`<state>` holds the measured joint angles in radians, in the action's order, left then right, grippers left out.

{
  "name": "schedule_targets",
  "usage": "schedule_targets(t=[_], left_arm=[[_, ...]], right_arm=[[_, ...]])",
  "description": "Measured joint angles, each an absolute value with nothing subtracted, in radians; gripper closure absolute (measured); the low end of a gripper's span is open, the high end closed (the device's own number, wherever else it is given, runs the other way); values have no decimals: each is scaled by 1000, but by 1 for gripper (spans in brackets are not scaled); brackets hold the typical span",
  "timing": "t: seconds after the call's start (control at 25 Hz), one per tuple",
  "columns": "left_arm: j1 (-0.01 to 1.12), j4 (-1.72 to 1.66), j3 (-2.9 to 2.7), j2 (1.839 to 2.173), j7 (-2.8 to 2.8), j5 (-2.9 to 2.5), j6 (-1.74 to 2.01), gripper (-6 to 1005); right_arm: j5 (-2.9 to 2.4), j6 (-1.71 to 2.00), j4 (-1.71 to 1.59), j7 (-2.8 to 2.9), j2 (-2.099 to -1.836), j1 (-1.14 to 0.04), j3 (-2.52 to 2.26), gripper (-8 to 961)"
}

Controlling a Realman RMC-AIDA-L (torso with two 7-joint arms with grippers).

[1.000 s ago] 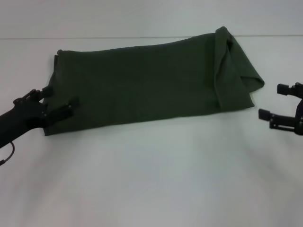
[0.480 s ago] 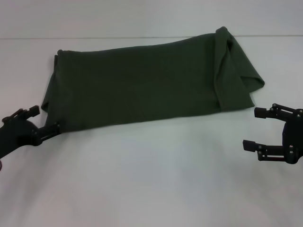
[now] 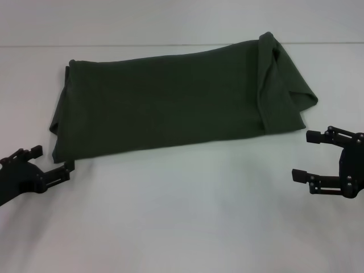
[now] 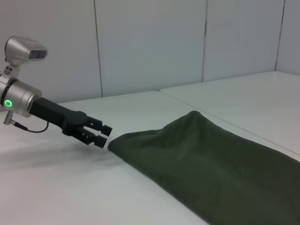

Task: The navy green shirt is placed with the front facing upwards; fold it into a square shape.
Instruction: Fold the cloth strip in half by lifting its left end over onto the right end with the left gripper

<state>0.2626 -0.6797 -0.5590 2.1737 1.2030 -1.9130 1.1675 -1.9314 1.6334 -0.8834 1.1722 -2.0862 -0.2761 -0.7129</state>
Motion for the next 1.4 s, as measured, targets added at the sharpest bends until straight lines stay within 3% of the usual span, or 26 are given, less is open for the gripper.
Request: schedule_targets(t=[1.04,1.12,1.4], left_arm=[[317,-621,-648,2170,1163,-1917,1053,66],[322,-619,-654,2170,1172,-1914,1051,227],[340,-611,-656,2169,1176,-1875,1050,330]], right_arm=[[-1931,1599,-874,1175,-2086,-283,-713,40],[-1931,1597,-874,1175,-2086,-284,-713,41],[-1931,1576,-873,1175,-2086,-284,-716,42]])
